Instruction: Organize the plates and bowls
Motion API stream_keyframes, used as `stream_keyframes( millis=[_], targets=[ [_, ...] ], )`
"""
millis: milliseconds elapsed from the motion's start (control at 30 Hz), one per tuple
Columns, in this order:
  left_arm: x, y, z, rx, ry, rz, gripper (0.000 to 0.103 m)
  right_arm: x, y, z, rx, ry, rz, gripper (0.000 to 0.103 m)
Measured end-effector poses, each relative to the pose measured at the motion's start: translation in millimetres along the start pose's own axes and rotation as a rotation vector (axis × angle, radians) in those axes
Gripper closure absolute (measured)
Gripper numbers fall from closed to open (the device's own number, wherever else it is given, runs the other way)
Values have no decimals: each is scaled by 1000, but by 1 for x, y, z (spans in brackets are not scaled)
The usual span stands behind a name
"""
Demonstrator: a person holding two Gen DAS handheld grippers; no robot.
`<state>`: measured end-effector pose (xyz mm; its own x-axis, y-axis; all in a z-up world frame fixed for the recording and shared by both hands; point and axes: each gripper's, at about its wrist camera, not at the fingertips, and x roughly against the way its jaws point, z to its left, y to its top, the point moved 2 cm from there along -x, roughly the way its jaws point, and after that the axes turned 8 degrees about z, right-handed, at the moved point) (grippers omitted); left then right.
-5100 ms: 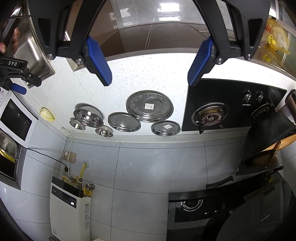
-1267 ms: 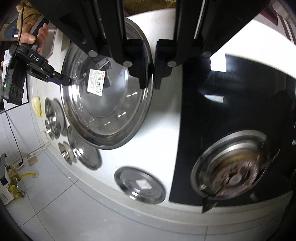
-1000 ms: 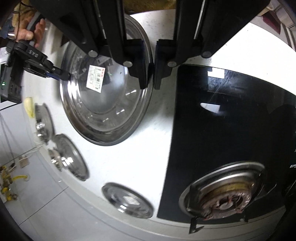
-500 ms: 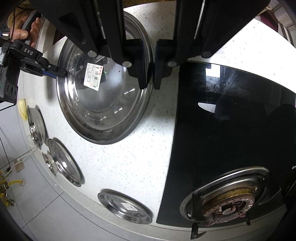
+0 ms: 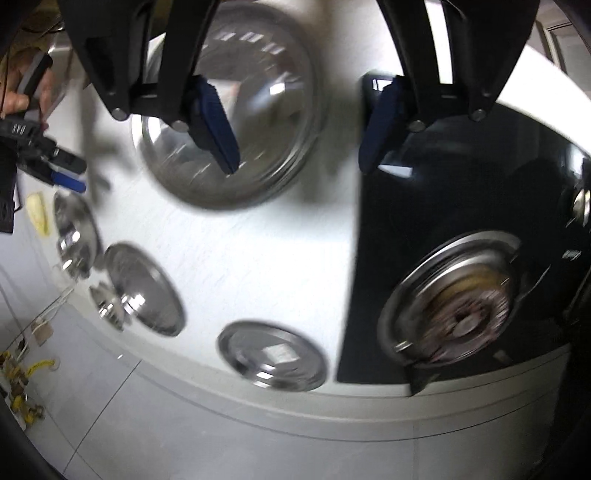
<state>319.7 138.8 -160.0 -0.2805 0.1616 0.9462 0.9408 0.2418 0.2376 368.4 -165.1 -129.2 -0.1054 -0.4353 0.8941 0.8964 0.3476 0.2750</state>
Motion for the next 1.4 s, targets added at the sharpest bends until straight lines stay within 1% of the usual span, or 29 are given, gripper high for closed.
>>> stream_keyframes(
  millis=[33, 100, 133, 167, 200, 233, 300, 333, 367, 400, 433, 467, 533, 667, 767, 833, 900, 933, 1000, 1033, 1067, 1100, 1133, 1167, 1200, 1233, 1267, 1300, 1400],
  targets=[
    [-3, 10, -9, 2, -20, 7, 35, 6, 13, -7, 10, -12, -11, 9],
    [-14, 34, -34, 2, -92, 35, 35, 15, 45, -27, 12, -38, -23, 8],
    [-22, 48, -46, 9, -128, 54, 35, 17, 67, -43, 6, -48, -8, 7],
    [-28, 58, -55, 10, -154, 68, 35, 16, 79, -52, -1, -43, 3, 7],
    [-38, 72, -67, 9, -175, 90, 35, 14, 97, -68, -25, -45, 12, 7],
    [-44, 83, -76, 12, -179, 100, 35, 10, 111, -81, -45, -49, 33, 6],
    [-60, 109, -101, -13, -201, 117, 35, -1, 131, -103, -74, -72, 67, 6],
    [-70, 126, -113, -22, -193, 129, 35, -7, 139, -109, -77, -81, 84, 6],
    [-76, 135, -121, -26, -185, 132, 35, -14, 147, -118, -78, -77, 109, 6],
    [-85, 147, -131, -43, -187, 138, 35, -19, 151, -124, -87, -75, 116, 6],
    [-91, 154, -138, -53, -182, 143, 35, -24, 156, -133, -106, -76, 123, 6],
    [-100, 163, -145, -54, -162, 147, 35, -30, 160, -141, -125, -72, 133, 6],
    [-116, 177, -155, -58, -148, 153, 35, -37, 164, -149, -154, -64, 140, 6],
    [-144, 188, -159, -50, -106, 187, 35, -52, 168, -155, -141, -62, 179, 7],
    [-156, 191, -158, -41, -112, 197, 35, -61, 168, -156, -126, -90, 206, 7],
    [-158, 194, -162, -59, -109, 197, 37, -68, 167, -156, -112, -92, 221, 12],
    [-160, 195, -168, -79, -102, 191, 37, -74, 165, -157, -100, -98, 253, 32],
    [-160, 194, -169, -83, -101, 192, 38, -76, 164, -157, -94, -104, 262, 33],
    [-160, 195, -170, -80, -100, 192, 51, -75, 166, -156, -77, -122, 258, 45],
    [-160, 195, -170, -90, -115, 198, 68, -77, 168, -153, -76, -124, 260, 49],
    [-162, 195, -170, -98, -126, 211, 84, -76, 169, -153, -78, -125, 259, 57],
    [-164, 194, -172, -99, -125, 215, 87, -76, 169, -153, -81, -130, 258, 64],
    [-163, 193, -170, -101, -114, 210, 92, -75, 169, -155, -81, -142, 257, 68],
    [-163, 193, -170, -109, -100, 210, 95, -73, 169, -159, -80, -153, 254, 75],
    [-163, 192, -168, -107, -102, 214, 95, -71, 169, -161, -85, -162, 247, 83],
    [-165, 192, -170, -94, -107, 219, 96, -70, 167, -163, -89, -164, 242, 86],
    [-166, 192, -169, -86, -108, 220, 96, -69, 166, -165, -94, -163, 238, 92],
    [-165, 191, -167, -82, -108, 218, 96, -67, 165, -165, -99, -153, 234, 93],
    [-155, 189, -164, -72, -108, 208, 96, -59, 162, -158, -85, -161, 210, 93]
  ],
)
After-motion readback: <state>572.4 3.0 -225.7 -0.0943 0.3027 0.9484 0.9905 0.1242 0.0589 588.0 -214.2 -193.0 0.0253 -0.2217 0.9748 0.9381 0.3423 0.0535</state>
